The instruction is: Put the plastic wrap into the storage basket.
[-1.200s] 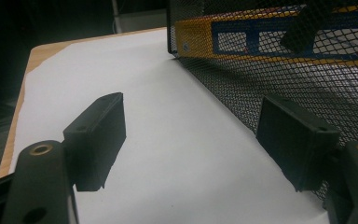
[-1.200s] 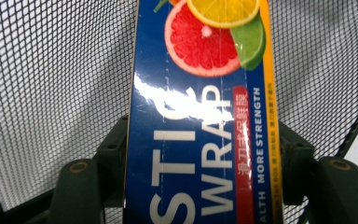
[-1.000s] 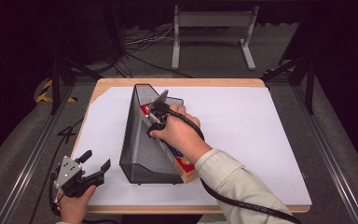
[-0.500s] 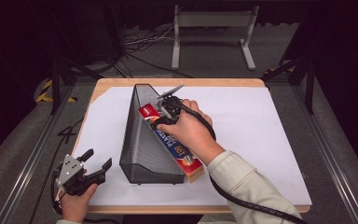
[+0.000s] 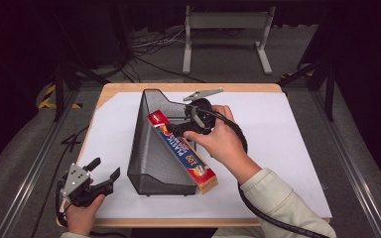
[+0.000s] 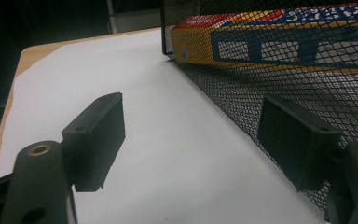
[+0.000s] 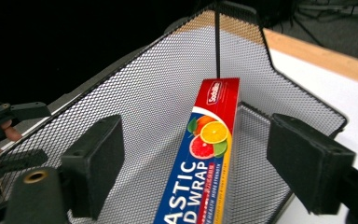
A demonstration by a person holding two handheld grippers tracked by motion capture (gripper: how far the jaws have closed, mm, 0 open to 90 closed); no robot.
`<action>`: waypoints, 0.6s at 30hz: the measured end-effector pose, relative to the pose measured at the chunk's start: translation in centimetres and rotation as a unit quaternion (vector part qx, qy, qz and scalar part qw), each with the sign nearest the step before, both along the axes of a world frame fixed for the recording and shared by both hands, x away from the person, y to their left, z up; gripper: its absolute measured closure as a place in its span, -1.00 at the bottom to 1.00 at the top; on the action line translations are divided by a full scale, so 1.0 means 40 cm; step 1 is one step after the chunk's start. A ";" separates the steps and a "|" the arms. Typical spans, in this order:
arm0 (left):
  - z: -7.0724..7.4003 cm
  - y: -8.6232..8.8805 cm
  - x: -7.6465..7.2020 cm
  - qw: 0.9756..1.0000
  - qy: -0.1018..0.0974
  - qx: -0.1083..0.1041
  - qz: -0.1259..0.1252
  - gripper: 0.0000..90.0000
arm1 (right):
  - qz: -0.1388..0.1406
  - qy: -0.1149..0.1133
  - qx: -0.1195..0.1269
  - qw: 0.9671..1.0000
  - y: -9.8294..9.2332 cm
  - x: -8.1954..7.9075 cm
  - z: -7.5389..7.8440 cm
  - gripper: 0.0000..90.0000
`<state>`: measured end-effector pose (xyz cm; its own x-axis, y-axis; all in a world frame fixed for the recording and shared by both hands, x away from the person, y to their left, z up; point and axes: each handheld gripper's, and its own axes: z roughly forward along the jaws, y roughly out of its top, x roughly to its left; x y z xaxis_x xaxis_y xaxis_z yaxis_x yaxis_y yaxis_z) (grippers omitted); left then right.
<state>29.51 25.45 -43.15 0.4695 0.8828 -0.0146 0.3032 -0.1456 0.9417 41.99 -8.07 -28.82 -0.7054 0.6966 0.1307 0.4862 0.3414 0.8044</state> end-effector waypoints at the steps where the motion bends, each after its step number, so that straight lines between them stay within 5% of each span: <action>1: 0.000 0.000 0.000 1.000 0.000 -0.001 0.000 -0.46 | 0.004 -0.005 0.004 1.000 -0.006 -0.004 0.003 -0.57; 9: -0.001 0.002 0.000 1.000 0.000 -0.002 0.000 -0.47 | 0.012 -0.027 0.019 0.999 -0.073 -0.026 0.023 -0.62; 18: 0.000 0.001 0.000 1.000 0.001 -0.002 0.001 -0.47 | -0.016 -0.048 0.007 0.999 -0.226 -0.047 0.024 -0.66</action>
